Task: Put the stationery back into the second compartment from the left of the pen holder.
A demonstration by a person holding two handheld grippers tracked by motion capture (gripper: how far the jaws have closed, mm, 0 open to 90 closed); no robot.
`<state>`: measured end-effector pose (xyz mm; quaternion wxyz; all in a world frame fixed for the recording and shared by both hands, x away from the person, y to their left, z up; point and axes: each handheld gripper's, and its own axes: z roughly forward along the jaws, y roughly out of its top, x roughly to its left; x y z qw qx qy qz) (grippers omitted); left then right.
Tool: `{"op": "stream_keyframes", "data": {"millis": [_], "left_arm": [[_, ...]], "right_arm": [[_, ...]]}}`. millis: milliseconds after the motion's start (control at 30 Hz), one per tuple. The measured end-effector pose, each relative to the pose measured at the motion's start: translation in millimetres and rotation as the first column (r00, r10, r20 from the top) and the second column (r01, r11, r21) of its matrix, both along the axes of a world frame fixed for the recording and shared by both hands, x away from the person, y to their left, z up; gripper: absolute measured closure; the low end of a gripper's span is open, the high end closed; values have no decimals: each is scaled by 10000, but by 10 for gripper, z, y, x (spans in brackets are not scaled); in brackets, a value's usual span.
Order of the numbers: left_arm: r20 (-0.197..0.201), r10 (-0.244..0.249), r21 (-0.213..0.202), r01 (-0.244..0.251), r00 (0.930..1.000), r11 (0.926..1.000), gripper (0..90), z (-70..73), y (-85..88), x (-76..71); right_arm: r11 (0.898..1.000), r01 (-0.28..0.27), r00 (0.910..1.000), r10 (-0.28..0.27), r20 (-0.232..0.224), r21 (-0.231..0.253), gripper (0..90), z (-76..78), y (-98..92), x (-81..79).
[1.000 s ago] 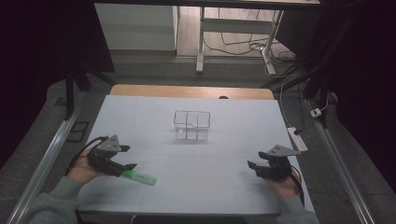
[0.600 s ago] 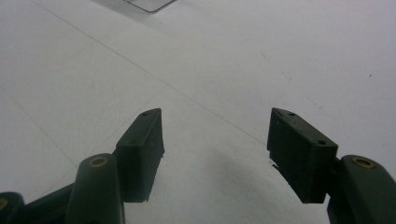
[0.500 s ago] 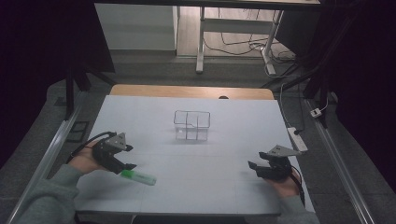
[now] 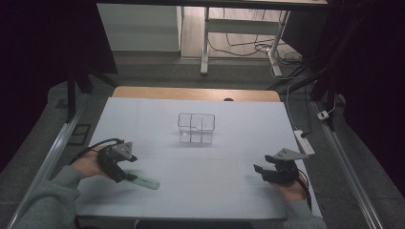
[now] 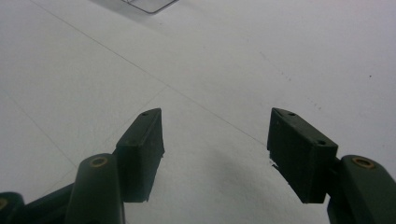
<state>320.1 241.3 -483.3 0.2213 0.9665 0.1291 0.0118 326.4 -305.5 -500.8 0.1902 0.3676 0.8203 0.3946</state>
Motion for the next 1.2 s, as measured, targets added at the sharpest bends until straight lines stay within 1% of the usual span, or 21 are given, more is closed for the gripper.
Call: {"op": "stream_keyframes", "data": {"millis": [133,267,367,467,567,633,767,800,833,867,967,1100,1200], "left_arm": [[-89,-301,268,304,9995,9992,284,-54,-35,-3],[-142,-476,355,480,9988,9982,297,-84,-50,3],[-252,-535,527,548,9982,9971,301,-120,-53,18],[-387,-777,635,801,9962,9948,306,-153,-53,22],[-452,-865,783,899,9952,9929,306,-181,-65,30],[-429,-812,901,848,9958,9923,306,-202,-84,34],[-433,-870,1026,911,9953,9905,317,-244,-105,35],[-412,-950,1124,991,9946,9887,326,-254,-105,38],[-440,-925,1140,969,9947,9887,331,-267,-106,31],[-352,-1030,1219,1066,9941,9868,340,-273,-103,29],[-278,-1176,1225,1202,9927,9852,383,-287,-96,9],[-128,-1285,1374,1290,9916,9821,446,-297,-94,-7],[-99,-1370,1438,1370,9905,9801,495,-305,-93,-13]], "right_arm": [[10000,-7,10000,7,-33,60,366,-5,-2,3],[10000,8,10000,-8,-65,84,366,-2,-4,3],[9998,10,10000,-9,-61,199,366,-14,-1,6],[9999,5,10000,-4,-67,165,366,-16,-5,8],[9999,24,10000,-23,-93,127,366,-17,-11,12],[9999,42,9999,-40,-119,135,366,-18,-14,13],[9999,37,9999,-35,-102,153,366,-24,-11,14],[9999,37,9999,-35,-103,155,366,-23,-10,14],[9999,37,9999,-35,-108,154,366,-24,-10,14],[9999,32,9999,-31,-107,145,366,-25,-9,15],[9999,7,9999,-5,-134,153,366,-32,-8,19],[10000,19,9999,-18,-156,91,366,-28,-6,17],[10000,17,9999,-15,-143,84,366,-24,-5,14]]}}
